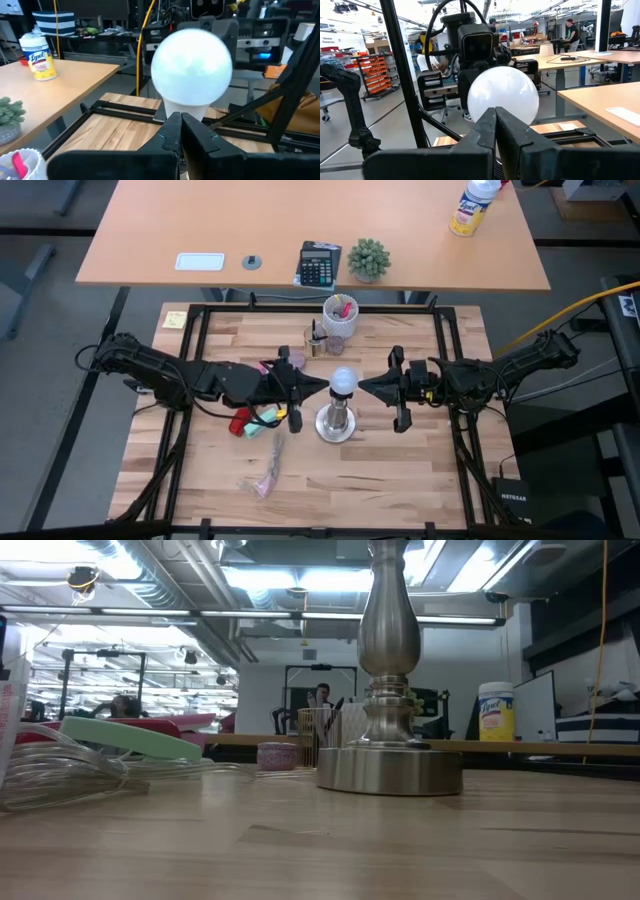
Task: Screw lightbulb
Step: Insert the lightbulb to the lamp
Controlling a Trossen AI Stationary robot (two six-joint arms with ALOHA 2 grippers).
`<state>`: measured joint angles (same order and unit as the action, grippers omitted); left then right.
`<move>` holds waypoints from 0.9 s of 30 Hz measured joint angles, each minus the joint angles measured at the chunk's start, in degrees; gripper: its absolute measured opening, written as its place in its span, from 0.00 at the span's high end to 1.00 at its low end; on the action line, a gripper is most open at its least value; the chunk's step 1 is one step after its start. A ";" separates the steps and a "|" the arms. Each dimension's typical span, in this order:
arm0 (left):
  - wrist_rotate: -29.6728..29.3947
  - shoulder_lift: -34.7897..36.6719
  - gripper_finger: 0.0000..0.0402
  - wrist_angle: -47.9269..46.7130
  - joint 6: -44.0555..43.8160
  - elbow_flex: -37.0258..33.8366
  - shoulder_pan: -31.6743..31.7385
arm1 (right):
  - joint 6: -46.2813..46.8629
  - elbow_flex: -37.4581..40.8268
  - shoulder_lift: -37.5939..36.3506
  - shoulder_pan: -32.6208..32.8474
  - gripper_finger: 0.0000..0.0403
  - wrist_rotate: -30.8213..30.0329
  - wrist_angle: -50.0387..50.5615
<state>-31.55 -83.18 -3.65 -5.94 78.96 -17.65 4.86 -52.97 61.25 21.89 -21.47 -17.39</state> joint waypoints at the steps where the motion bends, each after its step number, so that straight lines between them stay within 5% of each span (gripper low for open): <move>1: -0.43 0.00 0.99 -0.27 -0.04 0.00 0.00 | 0.00 0.00 0.00 0.00 0.96 -0.01 0.00; 15: -0.90 0.82 0.99 -0.55 -0.06 0.00 -1.16 | -0.14 0.04 -0.63 0.04 0.96 -0.12 1.83; 27: -0.87 2.78 0.99 1.82 1.85 0.09 -4.05 | -5.30 0.04 -4.98 2.09 0.96 -8.90 2.17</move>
<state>-32.42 -80.39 -1.83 -4.09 79.05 -21.69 -0.44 -52.93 56.27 23.98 -30.37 -15.22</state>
